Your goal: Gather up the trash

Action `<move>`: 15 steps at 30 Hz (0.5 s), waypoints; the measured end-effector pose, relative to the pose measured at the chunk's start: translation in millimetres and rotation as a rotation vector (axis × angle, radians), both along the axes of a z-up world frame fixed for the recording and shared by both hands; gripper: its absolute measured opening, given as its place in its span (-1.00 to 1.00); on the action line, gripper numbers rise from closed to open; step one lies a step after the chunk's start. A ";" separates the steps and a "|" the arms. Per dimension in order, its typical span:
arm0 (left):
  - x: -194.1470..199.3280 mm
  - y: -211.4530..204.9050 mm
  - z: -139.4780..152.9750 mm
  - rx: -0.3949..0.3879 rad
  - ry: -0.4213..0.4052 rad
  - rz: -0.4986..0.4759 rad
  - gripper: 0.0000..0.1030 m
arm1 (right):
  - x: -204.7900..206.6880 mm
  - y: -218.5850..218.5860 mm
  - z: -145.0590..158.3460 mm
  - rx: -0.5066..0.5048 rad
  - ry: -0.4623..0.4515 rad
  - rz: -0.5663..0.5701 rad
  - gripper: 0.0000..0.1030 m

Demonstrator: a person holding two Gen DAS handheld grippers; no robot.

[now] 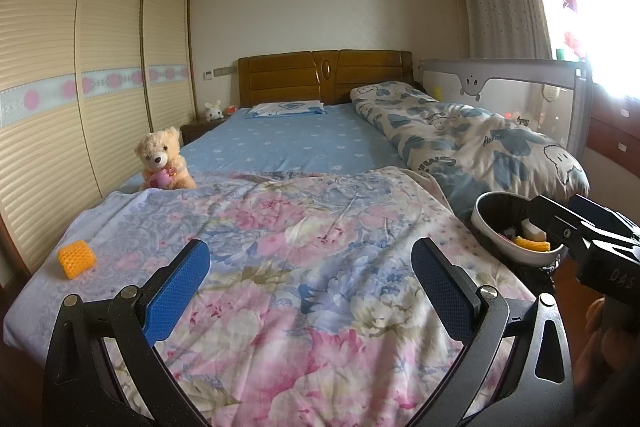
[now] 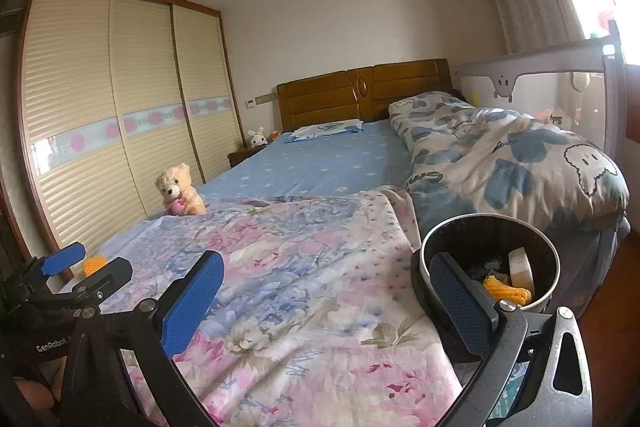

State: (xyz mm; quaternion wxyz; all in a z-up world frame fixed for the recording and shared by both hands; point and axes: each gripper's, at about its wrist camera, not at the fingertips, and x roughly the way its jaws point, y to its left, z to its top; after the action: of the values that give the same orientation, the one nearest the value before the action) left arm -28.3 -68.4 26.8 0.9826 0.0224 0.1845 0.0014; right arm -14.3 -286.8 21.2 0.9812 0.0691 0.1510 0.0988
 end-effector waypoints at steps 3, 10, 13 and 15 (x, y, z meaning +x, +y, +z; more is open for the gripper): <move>0.3 -0.3 -0.3 0.001 0.002 -0.001 1.00 | -0.4 0.8 0.9 0.002 -0.001 0.005 1.00; 0.4 -1.0 -2.1 0.001 0.005 -0.005 1.00 | -0.8 0.7 1.3 0.003 -0.001 0.007 1.00; 1.1 -1.6 -3.8 0.002 0.009 -0.008 1.00 | -0.4 0.7 1.9 0.004 -0.003 0.008 1.00; 1.9 -1.6 -5.2 0.004 0.010 -0.010 1.00 | -0.2 1.7 2.2 0.005 -0.001 0.011 1.00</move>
State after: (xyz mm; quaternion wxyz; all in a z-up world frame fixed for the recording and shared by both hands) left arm -26.4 -70.1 21.6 0.9816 0.0250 0.1894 -0.0032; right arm -14.5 -285.0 23.3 0.9805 0.0709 0.1508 0.1045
